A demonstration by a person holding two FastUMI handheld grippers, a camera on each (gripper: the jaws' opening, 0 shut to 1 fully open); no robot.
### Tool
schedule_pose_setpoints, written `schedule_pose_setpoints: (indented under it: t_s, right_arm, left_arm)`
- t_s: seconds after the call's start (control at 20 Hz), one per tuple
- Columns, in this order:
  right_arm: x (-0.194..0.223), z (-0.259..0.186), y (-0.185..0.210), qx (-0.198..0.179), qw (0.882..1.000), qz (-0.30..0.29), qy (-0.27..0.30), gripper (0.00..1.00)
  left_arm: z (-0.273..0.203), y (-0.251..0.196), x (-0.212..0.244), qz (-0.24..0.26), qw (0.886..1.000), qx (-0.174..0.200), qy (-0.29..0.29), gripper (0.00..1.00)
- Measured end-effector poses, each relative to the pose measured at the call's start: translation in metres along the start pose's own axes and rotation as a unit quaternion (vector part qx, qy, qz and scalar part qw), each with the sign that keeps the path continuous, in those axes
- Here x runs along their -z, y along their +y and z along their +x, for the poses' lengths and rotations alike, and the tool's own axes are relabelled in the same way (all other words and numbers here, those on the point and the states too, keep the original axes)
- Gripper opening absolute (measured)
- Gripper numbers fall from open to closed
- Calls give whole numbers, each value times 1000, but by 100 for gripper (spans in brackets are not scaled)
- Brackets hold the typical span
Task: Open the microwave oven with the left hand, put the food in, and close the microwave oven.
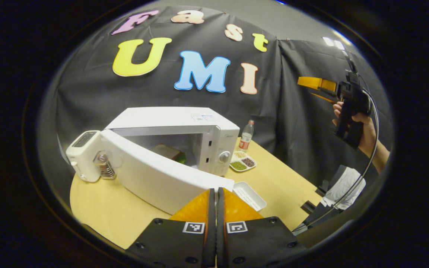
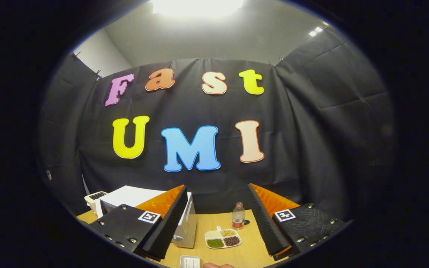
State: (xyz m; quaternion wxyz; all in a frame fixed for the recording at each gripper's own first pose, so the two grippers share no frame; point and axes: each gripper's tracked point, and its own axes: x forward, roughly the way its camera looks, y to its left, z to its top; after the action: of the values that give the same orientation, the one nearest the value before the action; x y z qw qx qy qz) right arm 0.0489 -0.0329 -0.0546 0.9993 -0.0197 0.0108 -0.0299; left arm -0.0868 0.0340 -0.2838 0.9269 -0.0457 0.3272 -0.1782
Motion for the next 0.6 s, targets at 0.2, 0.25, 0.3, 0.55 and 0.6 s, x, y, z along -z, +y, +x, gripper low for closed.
schedule_pose_setpoints:
  t_s: [0.2,0.25,0.3,0.55,0.6]
  right_arm:
    - [2,2,-14,2,1000,-1,2,95]
    - [3,2,-17,3,1000,1,3,95]
    - [3,3,-20,3,1000,2,5,95]
    - [6,7,-40,8,1000,4,9,95]
    - [6,9,-43,9,1000,3,9,95]
  left_arm:
    - [22,-10,-11,-4,1000,2,-4,9]
    - [28,-13,-14,-8,1000,3,-5,9]
    - [32,-14,-15,-11,1000,2,-6,7]
    - [66,-27,-26,-25,1000,-1,-14,7]
    - [72,-30,-29,-22,1000,-2,-14,7]
